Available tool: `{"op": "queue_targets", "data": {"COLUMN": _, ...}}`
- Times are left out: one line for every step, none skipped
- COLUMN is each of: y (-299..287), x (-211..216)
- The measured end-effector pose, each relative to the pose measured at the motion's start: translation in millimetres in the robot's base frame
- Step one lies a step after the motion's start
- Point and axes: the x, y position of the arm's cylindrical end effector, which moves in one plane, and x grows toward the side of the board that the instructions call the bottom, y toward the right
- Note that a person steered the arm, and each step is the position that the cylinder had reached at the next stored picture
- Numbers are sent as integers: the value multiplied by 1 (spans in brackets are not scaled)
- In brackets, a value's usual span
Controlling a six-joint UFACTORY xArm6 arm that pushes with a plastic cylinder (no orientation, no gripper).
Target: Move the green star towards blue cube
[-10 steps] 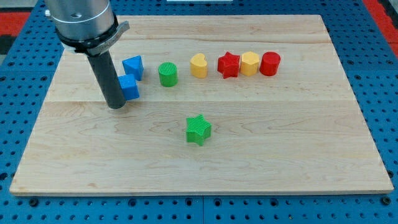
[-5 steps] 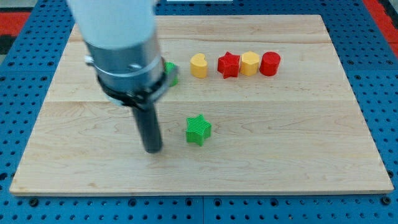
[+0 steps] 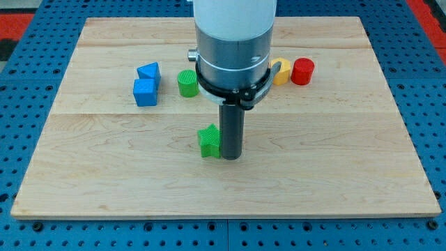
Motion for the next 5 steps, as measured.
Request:
{"op": "queue_targets", "data": {"y": -24, "x": -1}}
{"op": "queue_targets", "data": {"y": -56, "x": -22}}
{"op": "queue_targets", "data": {"y": -76, "x": -38}}
{"op": "queue_targets", "data": {"y": -77, "x": -46}}
{"op": "queue_targets", "data": {"y": -96, "x": -34}}
